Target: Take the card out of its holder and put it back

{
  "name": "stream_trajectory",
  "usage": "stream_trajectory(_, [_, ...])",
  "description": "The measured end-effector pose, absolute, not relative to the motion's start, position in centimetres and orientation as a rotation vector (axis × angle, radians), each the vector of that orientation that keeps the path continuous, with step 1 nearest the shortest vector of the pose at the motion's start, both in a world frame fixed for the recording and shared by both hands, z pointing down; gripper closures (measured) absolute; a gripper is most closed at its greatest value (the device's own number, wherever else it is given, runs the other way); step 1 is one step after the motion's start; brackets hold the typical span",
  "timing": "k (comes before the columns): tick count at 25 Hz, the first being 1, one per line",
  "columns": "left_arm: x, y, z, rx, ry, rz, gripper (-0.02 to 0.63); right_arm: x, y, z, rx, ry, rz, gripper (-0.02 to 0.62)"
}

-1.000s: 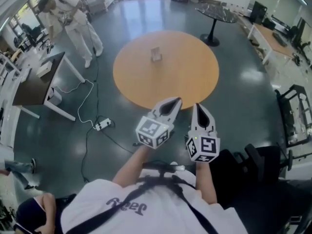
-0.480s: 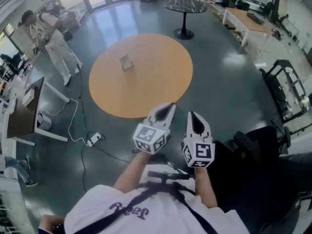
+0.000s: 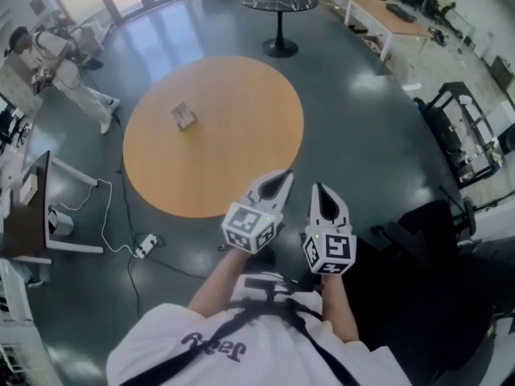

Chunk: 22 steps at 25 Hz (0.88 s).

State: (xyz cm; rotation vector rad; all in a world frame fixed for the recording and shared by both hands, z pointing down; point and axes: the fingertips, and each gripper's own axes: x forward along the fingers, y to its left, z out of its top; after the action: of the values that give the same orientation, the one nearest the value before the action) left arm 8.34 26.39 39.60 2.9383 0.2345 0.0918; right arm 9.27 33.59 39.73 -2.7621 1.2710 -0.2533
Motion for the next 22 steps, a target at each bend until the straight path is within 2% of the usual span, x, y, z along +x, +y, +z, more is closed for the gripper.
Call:
stream_trajectory(5, [11.2, 17.6, 37.4, 2.943, 0.086, 0.006, 0.598, 14.0, 24.8, 37.6, -2.728, 1.430, -0.211, 0.577])
stream_trajectory(9, [10.8, 9.0, 36.0, 2.957, -0.135, -0.059, 0.598, 15.4, 16.7, 36.0, -2.653, 1.580, -0.167, 0.577])
stream_trajectory(22, [2.9, -5.4, 38.1, 2.864, -0.714, -0.077, 0.598, 10.4, 0.1, 39.1, -2.345, 2.083, -0.255, 0.577])
